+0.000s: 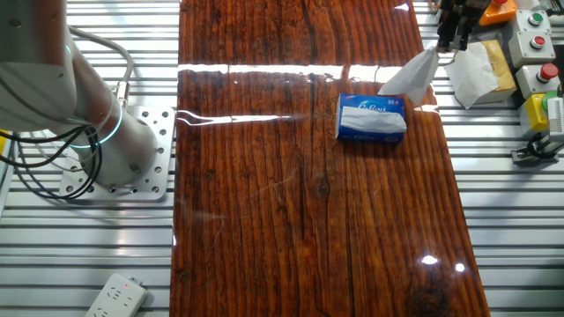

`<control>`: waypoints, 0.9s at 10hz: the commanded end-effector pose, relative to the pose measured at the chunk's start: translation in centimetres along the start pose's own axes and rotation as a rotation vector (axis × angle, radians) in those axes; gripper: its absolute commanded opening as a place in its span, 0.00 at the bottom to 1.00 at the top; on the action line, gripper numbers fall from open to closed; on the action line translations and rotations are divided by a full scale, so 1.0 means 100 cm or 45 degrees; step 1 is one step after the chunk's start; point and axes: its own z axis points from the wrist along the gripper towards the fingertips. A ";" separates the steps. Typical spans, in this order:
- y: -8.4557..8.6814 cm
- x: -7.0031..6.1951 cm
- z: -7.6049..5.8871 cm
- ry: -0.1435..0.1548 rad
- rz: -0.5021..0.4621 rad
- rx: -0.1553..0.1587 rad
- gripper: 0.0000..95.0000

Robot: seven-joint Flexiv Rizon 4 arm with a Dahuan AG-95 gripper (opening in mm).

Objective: Pull out a napkin

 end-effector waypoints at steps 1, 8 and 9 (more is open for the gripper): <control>0.000 0.000 0.000 0.000 0.006 0.002 0.00; 0.000 0.000 0.000 -0.013 -0.164 0.010 0.00; 0.000 0.000 0.000 -0.014 -0.218 0.012 0.00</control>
